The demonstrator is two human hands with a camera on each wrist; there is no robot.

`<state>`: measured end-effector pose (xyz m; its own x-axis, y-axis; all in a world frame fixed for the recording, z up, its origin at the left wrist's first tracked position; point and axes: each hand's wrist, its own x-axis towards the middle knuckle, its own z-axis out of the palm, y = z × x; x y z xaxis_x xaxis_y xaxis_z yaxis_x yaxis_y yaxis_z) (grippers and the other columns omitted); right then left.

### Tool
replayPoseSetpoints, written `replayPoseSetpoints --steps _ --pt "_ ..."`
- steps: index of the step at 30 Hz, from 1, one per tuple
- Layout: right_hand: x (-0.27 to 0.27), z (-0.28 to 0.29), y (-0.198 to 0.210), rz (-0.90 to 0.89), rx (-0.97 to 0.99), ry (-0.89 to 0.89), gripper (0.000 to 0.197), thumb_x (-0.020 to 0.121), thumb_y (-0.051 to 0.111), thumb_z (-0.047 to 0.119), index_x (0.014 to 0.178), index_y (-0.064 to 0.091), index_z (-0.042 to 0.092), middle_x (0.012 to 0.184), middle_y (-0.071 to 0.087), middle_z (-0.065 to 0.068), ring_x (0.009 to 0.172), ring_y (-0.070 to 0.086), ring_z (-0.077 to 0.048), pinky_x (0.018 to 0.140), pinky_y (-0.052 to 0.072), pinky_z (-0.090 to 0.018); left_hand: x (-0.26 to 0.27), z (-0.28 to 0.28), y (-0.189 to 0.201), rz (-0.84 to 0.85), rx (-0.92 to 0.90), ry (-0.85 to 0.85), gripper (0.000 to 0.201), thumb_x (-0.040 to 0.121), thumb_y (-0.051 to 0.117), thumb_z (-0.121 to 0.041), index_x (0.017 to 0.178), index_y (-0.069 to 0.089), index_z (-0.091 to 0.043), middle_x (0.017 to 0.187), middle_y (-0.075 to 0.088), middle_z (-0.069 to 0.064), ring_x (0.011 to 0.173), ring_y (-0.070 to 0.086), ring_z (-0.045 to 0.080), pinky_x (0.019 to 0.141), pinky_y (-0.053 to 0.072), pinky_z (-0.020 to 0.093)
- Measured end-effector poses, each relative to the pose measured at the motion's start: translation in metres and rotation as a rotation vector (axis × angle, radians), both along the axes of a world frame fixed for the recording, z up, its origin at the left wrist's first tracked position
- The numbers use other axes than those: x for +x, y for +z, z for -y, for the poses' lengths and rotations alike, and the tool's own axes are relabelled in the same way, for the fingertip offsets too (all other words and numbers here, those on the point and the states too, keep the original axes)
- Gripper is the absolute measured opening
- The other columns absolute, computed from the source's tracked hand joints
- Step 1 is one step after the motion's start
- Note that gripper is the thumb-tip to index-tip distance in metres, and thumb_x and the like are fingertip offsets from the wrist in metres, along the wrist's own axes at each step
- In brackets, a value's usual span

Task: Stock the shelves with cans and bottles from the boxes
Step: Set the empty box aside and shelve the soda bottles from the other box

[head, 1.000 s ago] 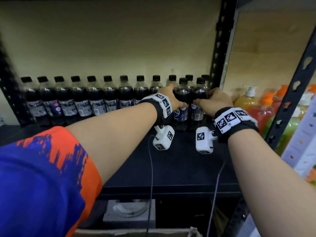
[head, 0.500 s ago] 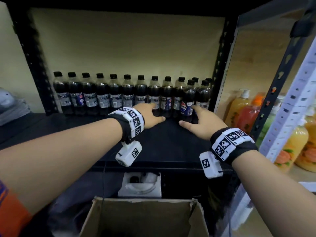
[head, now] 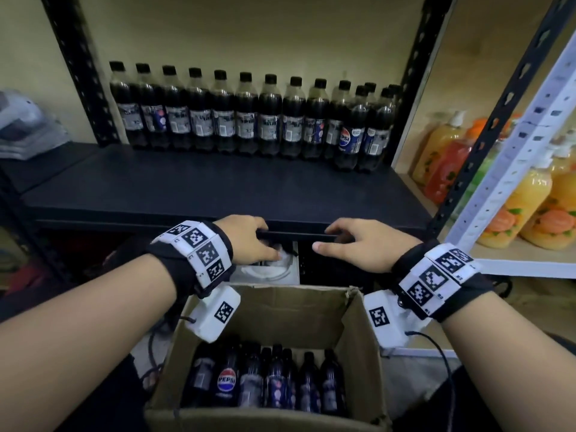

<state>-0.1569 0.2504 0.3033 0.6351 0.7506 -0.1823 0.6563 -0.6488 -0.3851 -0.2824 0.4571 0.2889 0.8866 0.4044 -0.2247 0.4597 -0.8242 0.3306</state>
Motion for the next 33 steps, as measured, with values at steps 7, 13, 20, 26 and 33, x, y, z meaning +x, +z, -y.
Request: replayPoseSetpoints --steps 7,13,20,26,33 --pt "-0.022 -0.02 -0.064 -0.209 -0.364 0.154 0.072 0.086 0.054 0.075 0.141 0.053 0.029 0.136 0.057 0.007 0.113 0.055 -0.011 0.086 0.045 -0.025 -0.023 -0.001 -0.071 -0.258 -0.086 0.036 0.076 0.083 0.068 -0.063 0.147 0.047 -0.028 0.146 0.051 -0.002 0.128 0.053 0.02 0.106 0.044 0.031" --pt "-0.025 -0.052 -0.117 -0.187 -0.664 0.251 0.08 0.088 0.051 0.075 0.146 0.05 0.019 0.151 0.048 0.0 0.135 0.047 -0.021 0.113 0.036 -0.037 -0.024 -0.017 -0.139 -0.482 -0.077 0.021 0.071 0.085 0.066 -0.063 0.14 0.056 -0.019 0.142 0.056 0.001 0.128 0.053 0.023 0.108 0.043 0.034" --pt "-0.008 -0.096 -0.198 -0.247 -0.77 0.244 0.077 0.078 0.059 0.078 0.123 0.066 0.016 0.127 0.065 -0.001 0.112 0.061 -0.023 0.102 0.047 -0.042 -0.018 -0.047 -0.208 -0.589 -0.109 0.097 0.064 0.084 0.069 -0.059 0.129 0.064 -0.014 0.13 0.064 0.004 0.117 0.06 0.027 0.103 0.048 0.038" --pt "0.01 -0.107 -0.261 -0.323 -0.771 0.16 0.064 0.08 0.068 0.067 0.11 0.07 0.011 0.12 0.07 -0.005 0.107 0.066 -0.025 0.099 0.051 -0.038 -0.006 -0.062 -0.255 -0.613 -0.137 0.133 0.055 0.082 0.073 -0.053 0.119 0.069 -0.013 0.119 0.069 0.005 0.109 0.065 0.026 0.097 0.052 0.036" --pt "0.008 -0.117 -0.329 -0.41 -0.716 0.082 0.097 0.078 0.068 0.071 0.152 0.04 0.014 0.152 0.046 -0.009 0.134 0.049 -0.032 0.108 0.043 -0.042 0.007 -0.073 -0.299 -0.606 -0.108 0.131 0.051 0.07 0.064 -0.061 0.097 0.071 -0.018 0.095 0.072 0.004 0.086 0.068 0.027 0.084 0.058 0.037"
